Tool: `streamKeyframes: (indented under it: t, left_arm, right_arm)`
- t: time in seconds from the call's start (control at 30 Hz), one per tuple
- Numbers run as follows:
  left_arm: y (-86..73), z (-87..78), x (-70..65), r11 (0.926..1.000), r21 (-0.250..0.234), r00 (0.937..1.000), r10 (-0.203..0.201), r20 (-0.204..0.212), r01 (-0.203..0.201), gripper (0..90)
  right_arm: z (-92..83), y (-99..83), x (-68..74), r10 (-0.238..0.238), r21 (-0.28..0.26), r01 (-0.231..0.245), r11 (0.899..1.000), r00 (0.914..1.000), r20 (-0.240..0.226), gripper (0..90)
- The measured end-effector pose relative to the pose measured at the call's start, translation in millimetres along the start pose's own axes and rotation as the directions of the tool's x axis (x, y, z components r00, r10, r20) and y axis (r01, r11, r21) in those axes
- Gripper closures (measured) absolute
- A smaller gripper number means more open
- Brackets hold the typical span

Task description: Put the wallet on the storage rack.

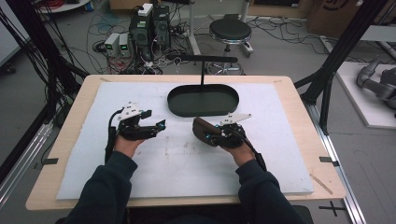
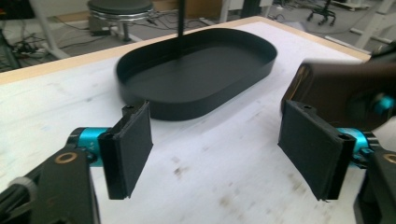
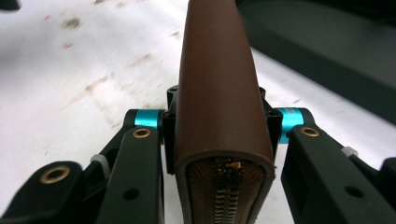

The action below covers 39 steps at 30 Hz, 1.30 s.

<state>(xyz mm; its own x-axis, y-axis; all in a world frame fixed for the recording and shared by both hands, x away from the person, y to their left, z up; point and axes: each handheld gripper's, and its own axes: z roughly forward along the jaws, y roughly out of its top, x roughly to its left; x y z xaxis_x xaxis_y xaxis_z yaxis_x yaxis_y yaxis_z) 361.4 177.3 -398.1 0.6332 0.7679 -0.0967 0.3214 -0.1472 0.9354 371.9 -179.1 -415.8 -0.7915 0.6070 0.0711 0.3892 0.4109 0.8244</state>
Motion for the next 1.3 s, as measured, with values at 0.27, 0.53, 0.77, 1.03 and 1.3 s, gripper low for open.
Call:
streamKeyframes:
  t: [0.27, 0.53, 0.77, 1.03, 1.3]
  left_arm:
    - [-26.1, -26.6, 18.8, 0.9999, -0.008, 0.9983, 0.006, -0.057, -0.007, 20.7]
    - [-34.5, -33.1, 29.1, 1.0000, 0.001, 0.9949, -0.003, -0.101, 0.003, 20.0]
    - [-36.5, -31.9, 29.9, 0.9999, 0.012, 0.9949, 0.000, -0.101, 0.001, 20.2]
    - [-39.3, -30.0, 31.4, 0.9996, 0.027, 0.9949, -0.009, -0.100, 0.012, 20.3]
    - [-40.3, -31.5, 31.9, 0.9996, 0.023, 0.9948, -0.012, -0.101, 0.015, 20.4]
  right_arm:
    - [-6.9, 20.1, -28.9, 0.056, -0.047, -0.053, 0.997, 0.9974, 0.047, 64.1]
    - [2.0, 54.0, -66.2, 0.096, -0.077, -0.089, 0.993, 0.9911, 0.093, 64.1]
    - [28.5, 70.5, -96.7, 0.164, -0.089, -0.155, 0.984, 0.9802, 0.111, 64.0]
    - [79.6, 71.1, -110.9, 0.278, -0.073, -0.273, 0.959, 0.9574, 0.076, 63.9]
    - [95.9, 65.1, -116.4, 0.319, -0.056, -0.315, 0.948, 0.9376, 0.137, 45.0]
